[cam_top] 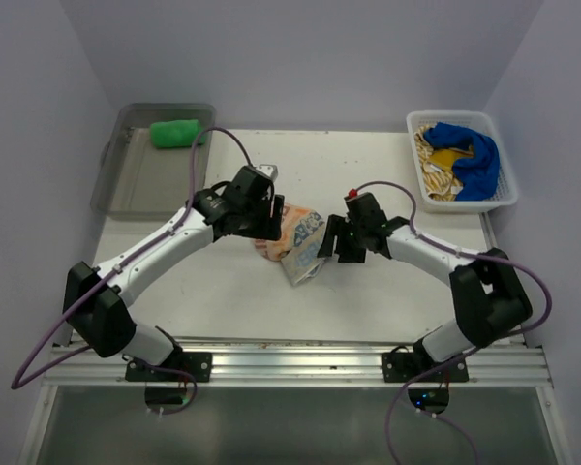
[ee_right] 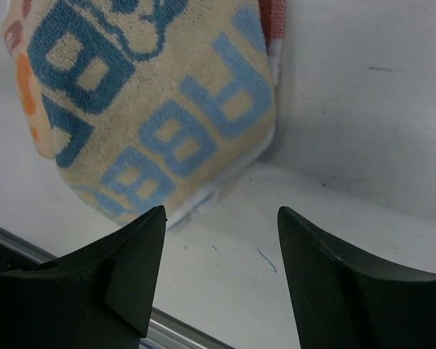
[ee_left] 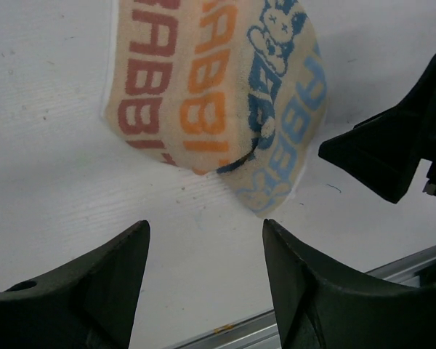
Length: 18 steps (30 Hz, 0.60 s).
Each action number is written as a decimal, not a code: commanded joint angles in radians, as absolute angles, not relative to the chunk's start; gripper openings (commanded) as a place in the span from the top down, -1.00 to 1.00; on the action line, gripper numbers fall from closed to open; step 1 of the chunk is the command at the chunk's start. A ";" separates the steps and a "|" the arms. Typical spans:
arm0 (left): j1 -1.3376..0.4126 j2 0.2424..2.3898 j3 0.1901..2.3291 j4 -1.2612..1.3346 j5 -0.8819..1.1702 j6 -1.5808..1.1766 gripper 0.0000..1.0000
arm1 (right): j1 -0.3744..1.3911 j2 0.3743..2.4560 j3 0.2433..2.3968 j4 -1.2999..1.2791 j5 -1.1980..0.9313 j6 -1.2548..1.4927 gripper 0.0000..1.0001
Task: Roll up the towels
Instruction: Move the towel to the center of the board
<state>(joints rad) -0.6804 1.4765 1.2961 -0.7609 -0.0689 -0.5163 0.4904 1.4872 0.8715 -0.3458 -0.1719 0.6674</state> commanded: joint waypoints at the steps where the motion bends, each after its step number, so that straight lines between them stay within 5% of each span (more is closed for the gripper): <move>1: -0.672 1.417 1.315 -0.762 -0.138 -0.555 -0.35 | 0.506 1.568 0.948 -0.233 -0.187 0.706 -0.33; 5: -0.661 1.382 1.299 -0.793 -0.182 -0.571 -0.36 | 0.506 1.683 0.999 -0.219 -0.141 0.748 -0.17; 8: -0.637 1.350 1.282 -0.805 -0.183 -0.568 -0.36 | 0.506 1.715 1.022 -0.209 -0.100 0.773 0.20; 9: -0.621 1.336 1.279 -0.810 -0.184 -0.566 -0.36 | 0.505 1.707 1.028 -0.213 -0.086 0.775 0.66; 11: -0.606 1.322 1.278 -0.815 -0.186 -0.558 -0.36 | 0.502 1.677 1.052 -0.241 -0.026 0.769 1.00; 18: -0.464 1.284 1.276 -0.815 -0.160 -0.511 -0.37 | 0.405 1.425 1.204 -0.425 0.187 0.635 1.00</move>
<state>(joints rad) -0.5262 1.3144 1.2804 -0.8036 -0.1555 -0.5346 0.4652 1.5780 1.0847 -0.3569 0.0395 0.7143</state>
